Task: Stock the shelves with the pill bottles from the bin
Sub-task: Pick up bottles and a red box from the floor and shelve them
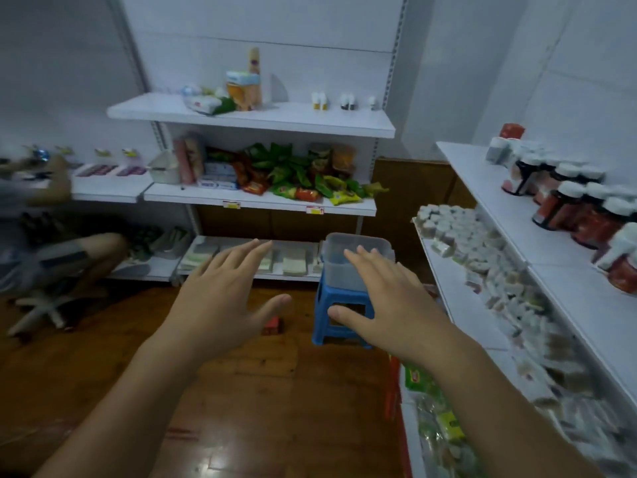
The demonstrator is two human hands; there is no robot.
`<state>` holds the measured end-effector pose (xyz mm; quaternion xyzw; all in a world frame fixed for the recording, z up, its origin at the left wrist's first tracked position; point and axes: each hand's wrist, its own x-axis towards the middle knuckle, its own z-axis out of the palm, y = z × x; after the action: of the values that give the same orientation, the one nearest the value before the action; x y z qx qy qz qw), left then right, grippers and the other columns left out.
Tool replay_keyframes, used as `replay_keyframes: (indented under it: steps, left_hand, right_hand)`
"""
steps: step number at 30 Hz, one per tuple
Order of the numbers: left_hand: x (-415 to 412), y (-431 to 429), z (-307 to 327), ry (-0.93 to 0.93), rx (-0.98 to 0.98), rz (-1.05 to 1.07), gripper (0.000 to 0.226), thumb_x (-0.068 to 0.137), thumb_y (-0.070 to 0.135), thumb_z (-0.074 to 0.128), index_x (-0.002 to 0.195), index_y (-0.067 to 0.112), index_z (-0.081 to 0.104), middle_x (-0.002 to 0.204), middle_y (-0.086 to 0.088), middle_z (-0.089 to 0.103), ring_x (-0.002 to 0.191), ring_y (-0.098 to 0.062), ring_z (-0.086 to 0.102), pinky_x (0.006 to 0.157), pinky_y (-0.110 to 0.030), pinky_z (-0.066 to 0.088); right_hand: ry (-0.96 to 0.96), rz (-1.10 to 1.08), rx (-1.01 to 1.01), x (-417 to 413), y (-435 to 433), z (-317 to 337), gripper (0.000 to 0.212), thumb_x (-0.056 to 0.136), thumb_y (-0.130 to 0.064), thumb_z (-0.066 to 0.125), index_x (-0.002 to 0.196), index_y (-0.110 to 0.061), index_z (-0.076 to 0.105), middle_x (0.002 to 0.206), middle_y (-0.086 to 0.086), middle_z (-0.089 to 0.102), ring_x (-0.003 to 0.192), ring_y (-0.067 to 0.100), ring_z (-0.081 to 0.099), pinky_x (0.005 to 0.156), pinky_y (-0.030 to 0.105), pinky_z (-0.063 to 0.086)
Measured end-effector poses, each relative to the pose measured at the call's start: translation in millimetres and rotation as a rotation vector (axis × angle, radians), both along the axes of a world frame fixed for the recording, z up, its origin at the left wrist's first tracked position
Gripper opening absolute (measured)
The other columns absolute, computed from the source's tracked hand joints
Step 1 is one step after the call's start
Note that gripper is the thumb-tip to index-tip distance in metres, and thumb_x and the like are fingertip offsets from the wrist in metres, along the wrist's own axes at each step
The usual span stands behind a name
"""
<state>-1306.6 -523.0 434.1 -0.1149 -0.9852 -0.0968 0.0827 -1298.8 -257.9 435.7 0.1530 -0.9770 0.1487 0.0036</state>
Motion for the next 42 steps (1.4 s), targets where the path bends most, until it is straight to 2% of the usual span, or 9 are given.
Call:
replay_keyframes:
  steps: [7, 15, 23, 29, 33, 36, 39, 42]
  left_hand:
    - [-60.3, -13.5, -17.7, -0.027, -0.013, 0.14, 0.097, 0.085, 0.089, 0.034, 0.165, 0.042, 0.007, 0.172, 0.014, 0.02, 0.157, -0.012, 0.023, 0.127, -0.04, 0.02]
    - [-149.2, -64.9, -59.1, -0.042, 0.034, 0.235, 0.097, 0.087, 0.087, 0.04, 0.166, 0.037, 0.012, 0.17, 0.012, 0.025, 0.156, -0.013, 0.026, 0.127, -0.042, 0.027]
    - [-307.5, -153.8, -128.2, -0.101, 0.042, 0.194, 0.094, 0.089, 0.086, 0.04, 0.164, 0.034, 0.02, 0.166, 0.007, 0.035, 0.153, -0.017, 0.033, 0.124, -0.046, 0.034]
    - [-409.8, -197.3, -188.1, -0.224, 0.082, 0.152, 0.086, 0.091, 0.082, 0.044, 0.16, 0.031, 0.029, 0.157, 0.005, 0.046, 0.143, -0.02, 0.047, 0.111, -0.048, 0.047]
    - [-453.4, -205.9, -265.0, -0.376, 0.203, 0.217, 0.08, 0.093, 0.076, 0.052, 0.156, 0.029, 0.037, 0.152, 0.002, 0.052, 0.135, -0.021, 0.054, 0.102, -0.049, 0.054]
    - [-474.3, -204.3, -355.0, -0.553, 0.361, 0.308, 0.071, 0.096, 0.061, 0.062, 0.153, 0.021, 0.044, 0.15, -0.004, 0.054, 0.13, -0.024, 0.057, 0.101, -0.044, 0.054]
    - [-489.2, -198.3, -474.3, -0.731, 0.49, 0.425, 0.064, 0.1, 0.045, 0.065, 0.151, 0.01, 0.048, 0.149, -0.01, 0.056, 0.13, -0.028, 0.059, 0.103, -0.038, 0.051]
    - [-506.2, -192.2, -615.8, -0.841, 0.537, 0.521, 0.061, 0.101, 0.044, 0.065, 0.148, 0.008, 0.05, 0.147, -0.009, 0.06, 0.127, -0.028, 0.062, 0.104, -0.037, 0.051]
  right_hand:
    - [-0.048, 0.161, -0.007, -104.1, -14.6, -10.5, 0.094, 0.093, -0.081, 0.04, 0.165, -0.039, -0.002, 0.174, -0.013, -0.002, 0.16, 0.011, -0.004, 0.129, 0.041, 0.001]
    - [-0.093, 0.286, 0.031, -217.1, -87.0, -40.9, 0.092, 0.094, -0.08, 0.041, 0.165, -0.039, -0.001, 0.174, -0.012, -0.001, 0.161, 0.012, 0.0, 0.131, 0.045, 0.006]
    - [-0.164, 0.212, 0.062, -359.4, -173.0, -97.4, 0.09, 0.094, -0.078, 0.044, 0.165, -0.037, 0.007, 0.174, -0.008, 0.011, 0.16, 0.016, 0.009, 0.13, 0.046, 0.012]
    - [-0.247, 0.083, -0.018, -445.8, -217.4, -150.1, 0.081, 0.095, -0.07, 0.054, 0.161, -0.034, 0.027, 0.163, -0.005, 0.036, 0.15, 0.019, 0.033, 0.122, 0.047, 0.031]
    - [-0.362, -0.029, -0.126, -494.2, -225.2, -221.0, 0.074, 0.094, -0.066, 0.059, 0.155, -0.03, 0.038, 0.155, -0.004, 0.046, 0.143, 0.019, 0.043, 0.116, 0.048, 0.041]
    - [-0.502, -0.135, -0.252, -529.0, -224.6, -307.4, 0.069, 0.093, -0.062, 0.065, 0.149, -0.026, 0.048, 0.147, -0.004, 0.053, 0.135, 0.017, 0.052, 0.11, 0.04, 0.048]
    - [-0.64, -0.274, -0.379, -561.1, -221.5, -423.2, 0.06, 0.095, -0.053, 0.068, 0.143, -0.019, 0.056, 0.137, -0.002, 0.061, 0.122, 0.016, 0.06, 0.102, 0.033, 0.051]
    - [-0.72, -0.382, -0.42, -588.2, -218.5, -567.5, 0.057, 0.095, -0.052, 0.07, 0.137, -0.014, 0.062, 0.132, 0.003, 0.068, 0.115, 0.02, 0.066, 0.099, 0.04, 0.056]
